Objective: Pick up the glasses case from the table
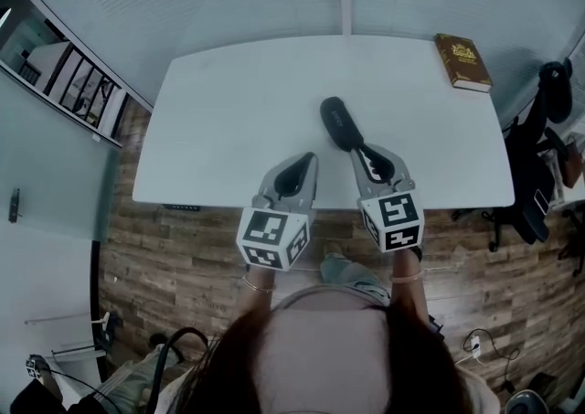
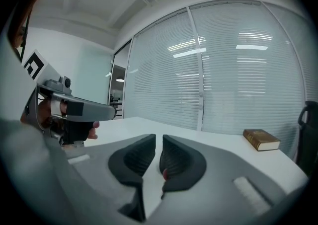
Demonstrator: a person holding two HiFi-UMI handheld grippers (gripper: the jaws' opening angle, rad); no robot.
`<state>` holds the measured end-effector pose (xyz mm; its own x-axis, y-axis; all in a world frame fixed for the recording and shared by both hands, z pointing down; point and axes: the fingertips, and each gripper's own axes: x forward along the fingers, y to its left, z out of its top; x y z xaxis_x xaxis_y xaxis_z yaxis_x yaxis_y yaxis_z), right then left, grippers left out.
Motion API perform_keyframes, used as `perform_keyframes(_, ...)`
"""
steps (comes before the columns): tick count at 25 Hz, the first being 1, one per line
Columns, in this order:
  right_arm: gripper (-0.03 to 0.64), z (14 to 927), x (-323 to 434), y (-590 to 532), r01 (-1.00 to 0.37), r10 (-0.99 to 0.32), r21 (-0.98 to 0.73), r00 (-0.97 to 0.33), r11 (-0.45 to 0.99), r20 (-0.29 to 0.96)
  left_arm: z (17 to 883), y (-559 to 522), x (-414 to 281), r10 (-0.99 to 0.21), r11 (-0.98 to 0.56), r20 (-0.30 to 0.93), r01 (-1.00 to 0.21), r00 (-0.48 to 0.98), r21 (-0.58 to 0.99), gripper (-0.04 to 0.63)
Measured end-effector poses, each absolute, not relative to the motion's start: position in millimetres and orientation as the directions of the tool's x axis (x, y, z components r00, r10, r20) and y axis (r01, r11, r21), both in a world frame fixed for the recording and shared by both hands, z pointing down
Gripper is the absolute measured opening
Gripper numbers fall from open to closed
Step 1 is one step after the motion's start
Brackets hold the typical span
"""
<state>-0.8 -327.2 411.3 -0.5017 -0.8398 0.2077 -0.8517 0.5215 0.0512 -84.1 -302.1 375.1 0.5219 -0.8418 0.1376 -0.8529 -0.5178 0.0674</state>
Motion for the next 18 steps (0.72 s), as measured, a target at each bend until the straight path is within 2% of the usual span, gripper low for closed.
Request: perform_keyframes(18,0.151,444,-16,-386,-0.808,-0.783,0.078,-0.534,0.584,0.319,390,-357,-91,-0.846,-0.492,0.182,-0.866,0.501,0.093,0.005)
